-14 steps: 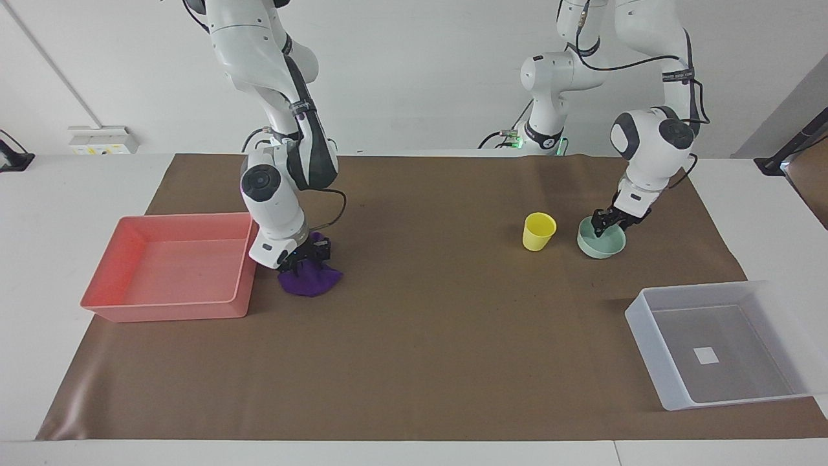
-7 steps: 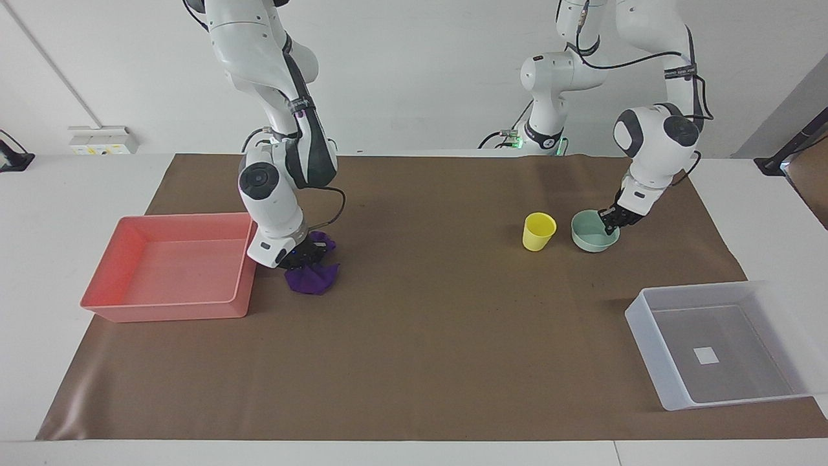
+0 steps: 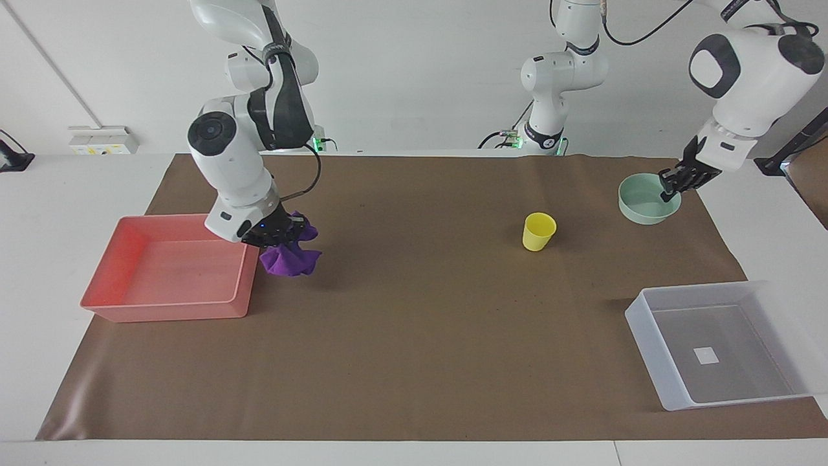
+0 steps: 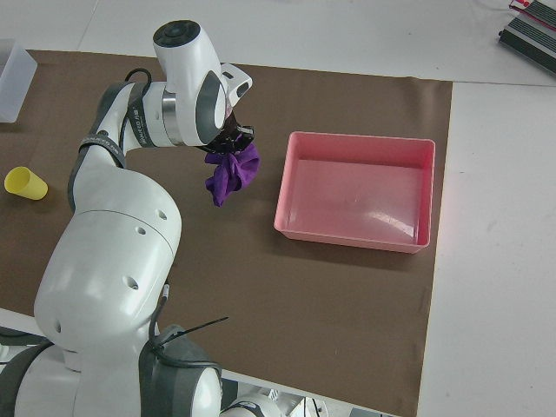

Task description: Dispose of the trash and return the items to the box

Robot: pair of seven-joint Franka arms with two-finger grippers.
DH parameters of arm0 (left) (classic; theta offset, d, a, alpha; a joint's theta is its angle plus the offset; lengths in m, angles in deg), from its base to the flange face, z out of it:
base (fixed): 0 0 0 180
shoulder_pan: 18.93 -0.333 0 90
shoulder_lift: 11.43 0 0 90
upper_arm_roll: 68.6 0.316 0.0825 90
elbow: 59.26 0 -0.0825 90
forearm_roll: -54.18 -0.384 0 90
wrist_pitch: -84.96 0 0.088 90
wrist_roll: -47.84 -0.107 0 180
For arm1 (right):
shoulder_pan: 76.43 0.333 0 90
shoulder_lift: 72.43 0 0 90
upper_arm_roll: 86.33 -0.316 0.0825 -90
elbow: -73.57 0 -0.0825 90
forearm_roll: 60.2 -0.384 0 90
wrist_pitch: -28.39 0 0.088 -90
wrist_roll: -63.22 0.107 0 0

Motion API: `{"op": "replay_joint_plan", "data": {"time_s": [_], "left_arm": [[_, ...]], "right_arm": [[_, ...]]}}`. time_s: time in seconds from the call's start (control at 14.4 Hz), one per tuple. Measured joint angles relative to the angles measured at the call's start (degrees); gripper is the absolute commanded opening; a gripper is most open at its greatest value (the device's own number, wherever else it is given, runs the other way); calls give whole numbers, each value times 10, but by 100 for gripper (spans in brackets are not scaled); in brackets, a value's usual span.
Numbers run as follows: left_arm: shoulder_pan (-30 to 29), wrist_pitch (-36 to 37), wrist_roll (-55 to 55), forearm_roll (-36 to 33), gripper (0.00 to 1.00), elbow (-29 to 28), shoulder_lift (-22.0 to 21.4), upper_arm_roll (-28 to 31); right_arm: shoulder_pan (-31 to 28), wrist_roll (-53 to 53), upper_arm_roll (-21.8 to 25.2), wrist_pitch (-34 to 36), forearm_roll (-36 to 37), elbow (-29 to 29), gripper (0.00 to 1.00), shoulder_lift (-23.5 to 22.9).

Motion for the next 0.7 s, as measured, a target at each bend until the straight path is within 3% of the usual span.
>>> {"op": "replay_joint_plan", "data": {"time_s": [0.14, 0.49, 0.7], "left_arm": [[-3, -9, 1, 12, 0, 78, 71, 2], [-37, -103, 1, 22, 0, 302, 320, 4], [-47, -187, 1, 22, 0, 330, 407, 4]], "right_arm": [[-37, 0, 2, 6, 7, 2, 2, 17], [-129, -44, 3, 19, 18, -10, 1, 27], [-181, -99, 4, -10, 18, -45, 2, 26]]}}
